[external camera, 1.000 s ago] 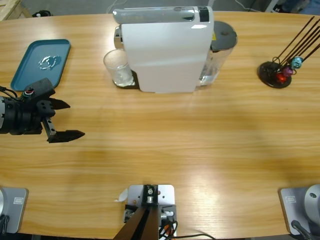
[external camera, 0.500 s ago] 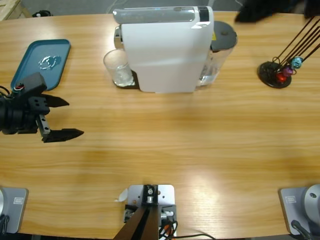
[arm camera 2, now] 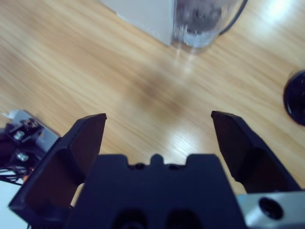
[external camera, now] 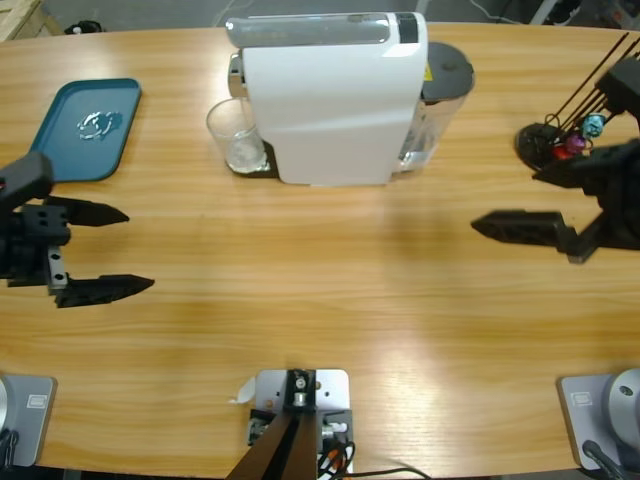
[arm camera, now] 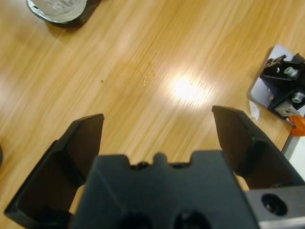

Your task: Pour coffee

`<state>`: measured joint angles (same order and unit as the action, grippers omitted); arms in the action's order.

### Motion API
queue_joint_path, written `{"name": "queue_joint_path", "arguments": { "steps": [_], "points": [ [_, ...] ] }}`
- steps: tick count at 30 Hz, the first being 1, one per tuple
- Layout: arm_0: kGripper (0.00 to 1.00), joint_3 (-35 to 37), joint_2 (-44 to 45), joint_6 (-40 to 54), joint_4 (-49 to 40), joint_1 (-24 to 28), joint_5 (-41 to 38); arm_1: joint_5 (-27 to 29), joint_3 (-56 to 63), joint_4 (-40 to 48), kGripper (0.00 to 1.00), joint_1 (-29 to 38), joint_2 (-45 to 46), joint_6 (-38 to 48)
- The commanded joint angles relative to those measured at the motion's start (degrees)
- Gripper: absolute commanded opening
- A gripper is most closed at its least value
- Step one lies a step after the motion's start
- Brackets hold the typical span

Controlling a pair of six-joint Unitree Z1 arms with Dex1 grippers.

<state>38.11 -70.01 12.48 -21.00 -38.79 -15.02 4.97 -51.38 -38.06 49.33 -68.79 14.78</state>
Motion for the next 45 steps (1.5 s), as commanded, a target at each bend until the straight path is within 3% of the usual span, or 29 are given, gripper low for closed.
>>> {"name": "queue_joint_path", "arguments": {
  "steps": [1, 9, 14, 25, 29, 34, 40, 45],
  "points": [
    [0.987, -1.51, 2.69, -0.52, -3.58, -0.41, -0.21, -1.46, 8.03, 3.56, 1.0, 0.68, 8.53, 3.35],
    [0.982, -0.51, 4.25, -1.82, -6.57, -0.32, 0.73, -1.28, 5.94, 1.32, 1.0, 0.68, 10.57, 2.38],
    [0.981, 1.99, 10.27, -2.37, -10.13, -0.34, 12.56, -1.48, 6.79, 1.55, 1.0, 0.68, 10.64, 2.94],
    [0.991, 0.12, 4.48, 0.53, -8.53, -0.38, 8.32, -1.35, 6.73, 2.1, 1.0, 0.68, 8.37, 2.75],
    [0.99, 1.36, 6.01, -1.3, -8.71, -0.39, 6.95, -1.09, 3.59, 1.96, 1.0, 0.68, 5.91, -3.38],
    [0.99, 2.06, 13.69, -5.57, -8.83, 0.52, 9.73, 3.25, 2.46, 1.25, 1.0, 0.68, 5.89, -6.9],
    [0.991, 3.5, 13.57, -9.75, -9.06, 0.56, 8.62, 10.65, 4.52, 4.12, 1.0, 0.68, 10.48, -7.52],
    [0.991, 3.25, 13.2, -9.08, -8.99, 0.77, 6.79, 10.14, 5.52, 5.98, 1.0, 0.68, 9.3, -7.13]
  ]
}}
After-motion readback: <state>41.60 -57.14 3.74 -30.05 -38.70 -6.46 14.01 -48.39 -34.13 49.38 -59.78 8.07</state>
